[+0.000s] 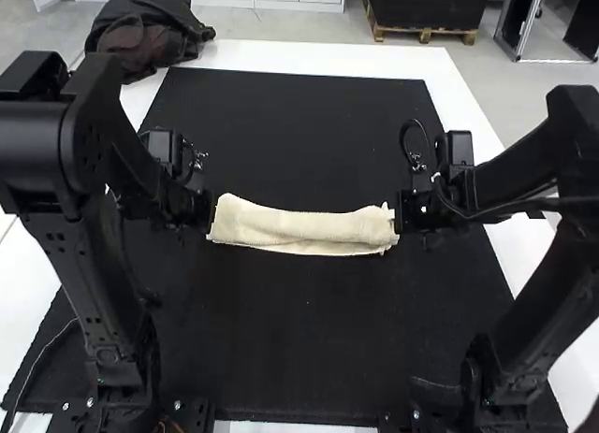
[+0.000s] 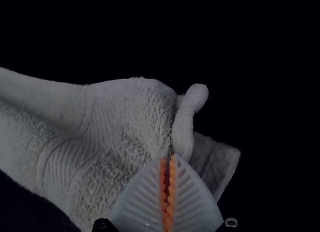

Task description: Fold the towel.

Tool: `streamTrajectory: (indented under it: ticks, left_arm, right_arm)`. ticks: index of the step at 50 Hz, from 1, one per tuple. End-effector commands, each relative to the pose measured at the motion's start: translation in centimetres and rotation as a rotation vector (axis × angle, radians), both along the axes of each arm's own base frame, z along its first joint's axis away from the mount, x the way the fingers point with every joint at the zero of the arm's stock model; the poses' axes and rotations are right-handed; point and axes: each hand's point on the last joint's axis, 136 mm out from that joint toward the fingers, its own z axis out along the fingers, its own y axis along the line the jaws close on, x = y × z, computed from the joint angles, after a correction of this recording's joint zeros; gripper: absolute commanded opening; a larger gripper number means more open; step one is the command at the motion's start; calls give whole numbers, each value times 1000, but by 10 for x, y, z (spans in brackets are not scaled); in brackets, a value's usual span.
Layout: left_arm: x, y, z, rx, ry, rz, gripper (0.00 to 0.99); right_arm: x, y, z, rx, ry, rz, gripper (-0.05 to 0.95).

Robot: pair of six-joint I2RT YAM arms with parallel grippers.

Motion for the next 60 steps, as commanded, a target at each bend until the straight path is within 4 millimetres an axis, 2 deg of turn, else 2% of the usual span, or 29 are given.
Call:
streamTrajectory:
  ticks: [1,3,4,5,8,9,11,14,16,19,21,22,27,40,46,60]
  left_arm:
    - [3,10,7,26,-34,23,41]
    - [4,10,9,27,-41,23,102]
    - [5,11,9,28,-43,24,187]
    - [4,10,9,27,-42,25,259]
    - [4,11,8,31,-46,26,593]
    - [4,11,8,30,-44,26,689]
    - [3,11,7,30,-41,26,844]
    - [2,11,6,32,-39,29,954]
    - [2,12,6,33,-39,30,959]
    - [3,14,7,34,-45,36,961]
    - [4,14,8,31,-52,39,961]
    - [5,14,11,31,-61,40,961]
    - [10,17,22,27,-97,54,961]
    - [30,37,80,-32,-293,161,959]
    - [32,38,83,-40,-280,170,961]
    - [29,38,82,-41,-260,171,961]
  right_arm:
    - [6,-13,-2,-25,-20,-33,-20]
    - [7,-13,-2,-30,-24,-30,-16]
    - [7,-13,-3,-32,-23,-30,11]
    - [7,-13,-3,-32,-23,-30,67]
    - [6,-13,-5,-35,-19,-30,231]
    - [6,-14,-5,-37,-20,-30,318]
    - [5,-15,-6,-44,-19,-34,449]
    - [6,-17,-6,-54,-21,-40,600]
    - [6,-17,-6,-54,-21,-40,707]
    - [6,-17,-6,-55,-19,-40,800]
    - [6,-18,-6,-55,-19,-43,902]
    - [6,-19,-6,-55,-19,-45,915]
    - [7,-23,-3,-51,-23,-56,915]
    - [2,-23,9,-1,-1,-44,913]
    - [-7,-13,7,35,49,-6,911]
    - [-11,-11,-7,37,100,-3,911]
